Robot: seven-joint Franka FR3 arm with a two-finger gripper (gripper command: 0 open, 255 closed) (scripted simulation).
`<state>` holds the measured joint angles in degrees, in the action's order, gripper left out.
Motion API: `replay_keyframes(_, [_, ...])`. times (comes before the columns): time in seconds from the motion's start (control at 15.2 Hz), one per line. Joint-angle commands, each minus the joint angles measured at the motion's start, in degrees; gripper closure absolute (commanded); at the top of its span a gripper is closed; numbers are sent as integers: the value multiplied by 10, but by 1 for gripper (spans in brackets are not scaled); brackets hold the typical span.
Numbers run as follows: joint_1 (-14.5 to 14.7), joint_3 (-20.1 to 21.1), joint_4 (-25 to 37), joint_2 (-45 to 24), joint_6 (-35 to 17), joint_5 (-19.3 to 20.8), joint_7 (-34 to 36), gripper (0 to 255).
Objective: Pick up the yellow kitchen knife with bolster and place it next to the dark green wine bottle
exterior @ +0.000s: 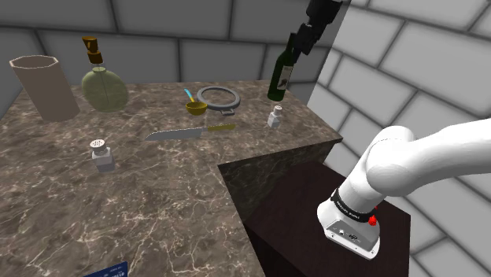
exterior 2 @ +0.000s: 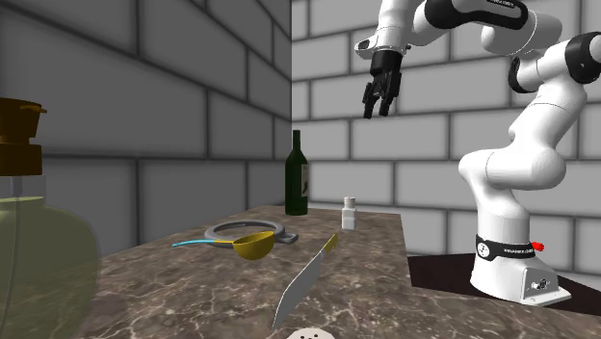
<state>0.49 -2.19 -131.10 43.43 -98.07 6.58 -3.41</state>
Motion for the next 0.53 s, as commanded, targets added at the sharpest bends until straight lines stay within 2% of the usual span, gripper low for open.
replay_keyframes(0.0, [0, 0, 0, 0, 0, 0, 0, 0])
replay_keyframes(0.46, [49, -18, -8, -108, -109, -12, -92, 0])
